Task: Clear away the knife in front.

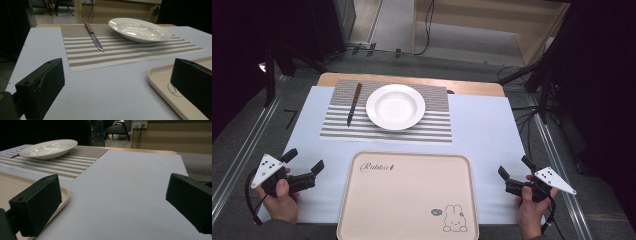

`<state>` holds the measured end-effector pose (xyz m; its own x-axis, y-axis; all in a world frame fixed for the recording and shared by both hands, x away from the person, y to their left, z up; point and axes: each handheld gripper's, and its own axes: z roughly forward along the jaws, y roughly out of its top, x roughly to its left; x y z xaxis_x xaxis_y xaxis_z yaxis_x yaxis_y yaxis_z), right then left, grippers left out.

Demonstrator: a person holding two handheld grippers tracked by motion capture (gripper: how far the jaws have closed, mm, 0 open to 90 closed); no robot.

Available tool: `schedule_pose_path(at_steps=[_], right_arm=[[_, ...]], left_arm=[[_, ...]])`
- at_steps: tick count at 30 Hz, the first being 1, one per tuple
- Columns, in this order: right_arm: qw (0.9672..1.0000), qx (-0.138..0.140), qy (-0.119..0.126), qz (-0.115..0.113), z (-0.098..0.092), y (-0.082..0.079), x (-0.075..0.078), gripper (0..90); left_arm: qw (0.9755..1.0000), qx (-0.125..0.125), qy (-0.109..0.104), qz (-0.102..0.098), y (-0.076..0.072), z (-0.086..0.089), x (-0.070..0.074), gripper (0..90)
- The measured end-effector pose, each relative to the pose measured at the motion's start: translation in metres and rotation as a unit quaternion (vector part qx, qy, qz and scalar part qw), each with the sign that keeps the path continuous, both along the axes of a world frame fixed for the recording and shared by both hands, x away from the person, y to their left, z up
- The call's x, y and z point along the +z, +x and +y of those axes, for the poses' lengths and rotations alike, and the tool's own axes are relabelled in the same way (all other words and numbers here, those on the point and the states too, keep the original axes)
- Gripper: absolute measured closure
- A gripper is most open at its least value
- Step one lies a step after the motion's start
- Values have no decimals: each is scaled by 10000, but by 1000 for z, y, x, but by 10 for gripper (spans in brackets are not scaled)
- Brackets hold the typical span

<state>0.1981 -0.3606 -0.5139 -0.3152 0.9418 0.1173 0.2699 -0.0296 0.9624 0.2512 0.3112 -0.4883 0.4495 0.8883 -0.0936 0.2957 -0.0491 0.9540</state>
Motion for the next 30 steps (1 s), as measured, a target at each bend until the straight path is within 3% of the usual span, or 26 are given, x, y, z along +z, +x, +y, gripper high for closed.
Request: schedule_pose_path(at_steps=[10,14,18,21,26,30], right_arm=[[9999,87,-107,0,3,2,-1,0],[9999,151,-20,-32,1,3,-1,0],[9999,154,34,-69,0,2,-2,0],[9999,140,5,-89,0,2,-2,0],[9997,209,-119,-98,4,2,-2,0],[9997,203,-64,-134,2,1,-2,0]], left_arm=[[10000,76,12,31,1,0,0,0],[9999,115,91,84,2,-2,1,0],[9999,23,-12,118,2,-1,5,0],[9999,83,47,109,2,0,12,0],[9996,264,-47,67,-1,0,29,0],[9997,206,0,103,4,-4,39,0]])
